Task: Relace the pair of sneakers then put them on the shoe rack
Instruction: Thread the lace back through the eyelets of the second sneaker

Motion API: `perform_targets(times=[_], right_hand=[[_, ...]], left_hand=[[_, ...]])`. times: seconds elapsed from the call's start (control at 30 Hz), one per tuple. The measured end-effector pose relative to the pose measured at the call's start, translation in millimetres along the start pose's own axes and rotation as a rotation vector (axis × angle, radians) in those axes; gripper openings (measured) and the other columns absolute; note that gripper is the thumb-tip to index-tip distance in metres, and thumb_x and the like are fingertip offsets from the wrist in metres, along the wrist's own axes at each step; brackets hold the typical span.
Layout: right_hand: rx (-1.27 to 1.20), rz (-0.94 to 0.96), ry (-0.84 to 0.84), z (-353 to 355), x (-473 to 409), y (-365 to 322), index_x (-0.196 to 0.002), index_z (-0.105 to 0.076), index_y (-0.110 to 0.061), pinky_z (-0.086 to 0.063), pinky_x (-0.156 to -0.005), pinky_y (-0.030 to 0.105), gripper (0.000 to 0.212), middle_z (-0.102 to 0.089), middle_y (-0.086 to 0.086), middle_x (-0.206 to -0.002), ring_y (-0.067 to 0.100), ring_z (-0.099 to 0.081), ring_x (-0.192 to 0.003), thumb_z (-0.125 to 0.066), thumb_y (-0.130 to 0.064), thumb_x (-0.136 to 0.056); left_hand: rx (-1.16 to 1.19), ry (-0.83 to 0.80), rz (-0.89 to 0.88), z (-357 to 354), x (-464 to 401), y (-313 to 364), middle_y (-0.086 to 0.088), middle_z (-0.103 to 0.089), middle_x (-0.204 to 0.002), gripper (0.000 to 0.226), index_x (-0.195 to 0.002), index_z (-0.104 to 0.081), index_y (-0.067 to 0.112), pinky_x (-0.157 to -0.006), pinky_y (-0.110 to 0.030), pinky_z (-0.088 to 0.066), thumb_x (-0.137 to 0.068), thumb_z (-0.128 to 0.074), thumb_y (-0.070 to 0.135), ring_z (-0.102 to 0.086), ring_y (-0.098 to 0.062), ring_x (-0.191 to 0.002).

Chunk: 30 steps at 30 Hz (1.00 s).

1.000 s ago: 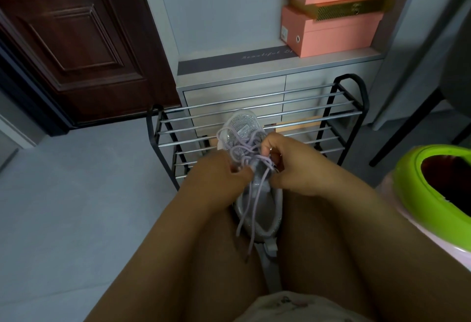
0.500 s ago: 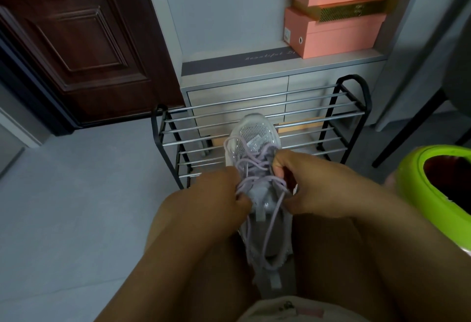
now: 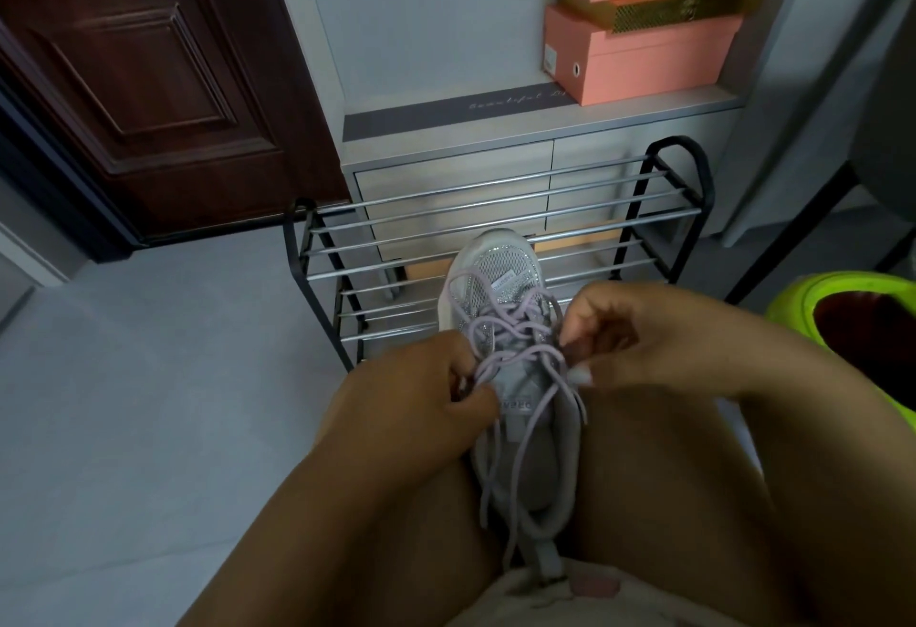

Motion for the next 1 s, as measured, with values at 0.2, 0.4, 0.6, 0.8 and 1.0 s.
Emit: perform_targets(times=[0.2,0.4,0.6,0.8,1.0], right_hand=[[-0.009,-0.008,0.278,22,-21,3,-0.08,-0.068,-0.017,-0.049,-0.069,0.024,0.009,-0.068,-0.004,-0.076,0.004,-0.06,-0.067,-0.072,-0.025,-0.079],[0.097,0.042,0.256,-3,-41,-4,-0.077,-0.066,-0.017,-0.039,-0.054,0.017,0.01,-0.059,-0.005,-0.067,0.003,-0.049,-0.056,-0.073,-0.024,-0.079],[-0.052,0.046,0.257,0,-36,6,-0.077,-0.061,-0.01,-0.038,-0.058,0.02,0.014,-0.059,0.005,-0.07,0.01,-0.049,-0.061,-0.063,-0.017,-0.088],[-0.598,-0.059,0.388,23,-24,45,-0.073,-0.058,-0.011,-0.028,-0.053,0.025,0.012,-0.048,0.003,-0.06,0.012,-0.036,-0.055,-0.065,-0.014,-0.083],[-0.255,0.067,0.318,2,-35,8,-0.081,-0.066,-0.011,-0.05,-0.065,0.026,0.006,-0.067,0.004,-0.075,0.013,-0.062,-0.066,-0.07,-0.015,-0.08]], left_hand=[[0.29,0.174,0.145,26,-20,-6,0.006,-0.062,-0.07,0.022,-0.074,-0.057,0.026,-0.062,-0.032,-0.051,-0.083,-0.052,0.046,-0.06,-0.005,-0.065],[0.259,0.082,0.138,5,-41,1,0.001,-0.063,-0.07,0.021,-0.073,-0.06,0.022,-0.064,-0.033,-0.05,-0.084,-0.064,0.04,-0.057,-0.012,-0.062],[0.388,0.066,0.182,-11,-36,-15,0.006,-0.058,-0.067,0.023,-0.075,-0.056,0.022,-0.054,-0.017,-0.043,-0.095,-0.049,0.033,-0.052,0.003,-0.053],[0.52,0.165,0.196,-7,-28,-17,0.012,-0.057,-0.055,0.024,-0.078,-0.057,0.014,-0.045,-0.008,-0.036,-0.094,-0.049,0.03,-0.05,0.003,-0.046],[0.514,0.156,0.189,-9,-27,-14,0.009,-0.054,-0.057,0.024,-0.077,-0.057,0.014,-0.045,-0.008,-0.036,-0.092,-0.052,0.031,-0.047,0.003,-0.046]])
Point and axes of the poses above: each hand's wrist, its own x-axis away from the middle knuckle, its own z-axis out of the back of the hand, y = z × x, the point moved 9 cm from there along -x, towards the middle knuckle
